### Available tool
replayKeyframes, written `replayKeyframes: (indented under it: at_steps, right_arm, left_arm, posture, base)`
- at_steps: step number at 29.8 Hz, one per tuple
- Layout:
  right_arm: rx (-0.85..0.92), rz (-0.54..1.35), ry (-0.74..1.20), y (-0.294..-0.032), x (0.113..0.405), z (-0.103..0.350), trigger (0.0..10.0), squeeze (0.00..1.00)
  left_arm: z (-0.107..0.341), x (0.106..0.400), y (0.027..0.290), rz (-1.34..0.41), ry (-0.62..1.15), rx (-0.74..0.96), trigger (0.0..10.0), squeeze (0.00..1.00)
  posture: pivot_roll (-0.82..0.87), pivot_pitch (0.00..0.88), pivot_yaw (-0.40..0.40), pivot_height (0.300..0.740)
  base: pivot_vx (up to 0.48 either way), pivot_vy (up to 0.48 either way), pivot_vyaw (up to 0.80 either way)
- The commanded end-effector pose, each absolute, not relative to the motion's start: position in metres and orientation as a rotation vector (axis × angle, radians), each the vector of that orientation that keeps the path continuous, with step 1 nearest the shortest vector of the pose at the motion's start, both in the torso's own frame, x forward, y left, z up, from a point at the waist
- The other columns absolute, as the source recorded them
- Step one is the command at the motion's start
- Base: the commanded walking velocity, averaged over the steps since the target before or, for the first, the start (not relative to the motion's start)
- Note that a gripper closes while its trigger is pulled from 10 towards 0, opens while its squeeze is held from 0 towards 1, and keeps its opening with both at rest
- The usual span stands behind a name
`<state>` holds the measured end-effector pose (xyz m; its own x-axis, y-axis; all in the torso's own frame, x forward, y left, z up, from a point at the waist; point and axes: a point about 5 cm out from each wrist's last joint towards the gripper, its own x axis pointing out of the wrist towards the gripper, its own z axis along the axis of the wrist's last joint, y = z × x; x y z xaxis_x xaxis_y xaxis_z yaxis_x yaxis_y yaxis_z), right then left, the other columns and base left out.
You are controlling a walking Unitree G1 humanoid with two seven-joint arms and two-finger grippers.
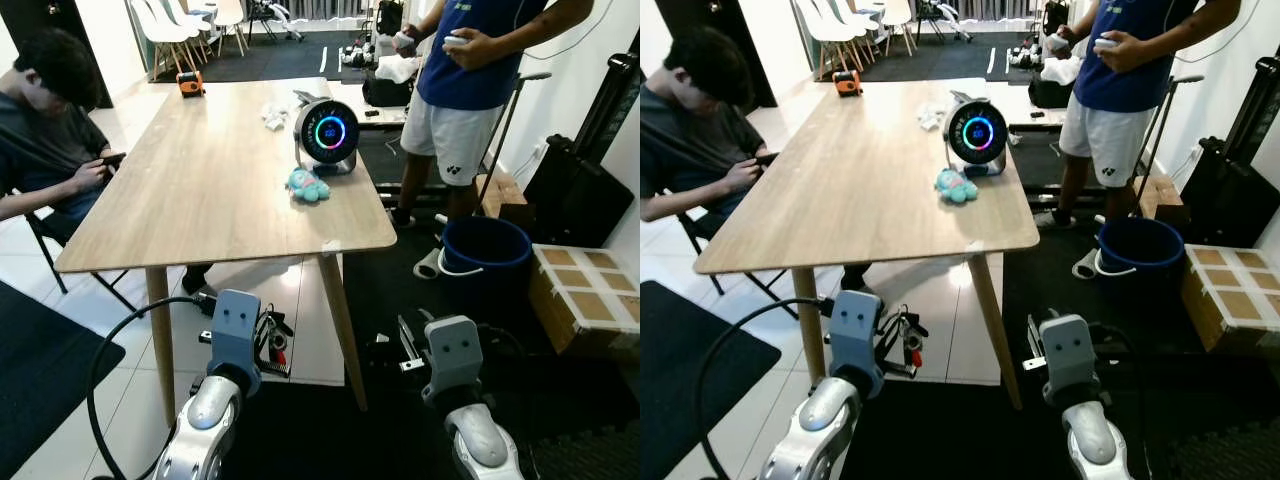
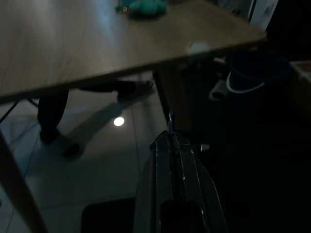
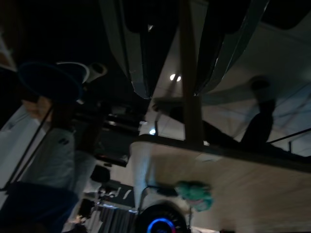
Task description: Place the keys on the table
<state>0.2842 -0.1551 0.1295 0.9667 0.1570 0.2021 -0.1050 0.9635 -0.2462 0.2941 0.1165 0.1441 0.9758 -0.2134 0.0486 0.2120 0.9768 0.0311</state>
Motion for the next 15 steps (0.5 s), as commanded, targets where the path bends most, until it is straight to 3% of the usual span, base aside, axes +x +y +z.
replayKeyframes:
  at_steps: [1,15]
  right_arm:
    - [-0.230,0.139,-0.198,-0.1536,0.2826,0.1234,10.0,0.00]
    - [-0.229,0.143,-0.200,-0.1525,0.2835,0.1236,10.0,0.00]
  left_arm:
    - [0.1459,0.2928,0.1154,-0.217,-0.069,0.033,10.0,0.00]
    - [0.1454,0.2933,0.1173,-0.208,-0.067,0.036,10.0,0.00]
  posture:
    - [-0.02,0.154,0.060,0.740]
    - [-0.02,0.152,0.059,0.740]
  base:
    - [0.480,0.000,0.00]
    - [0.454,0.000,0.00]
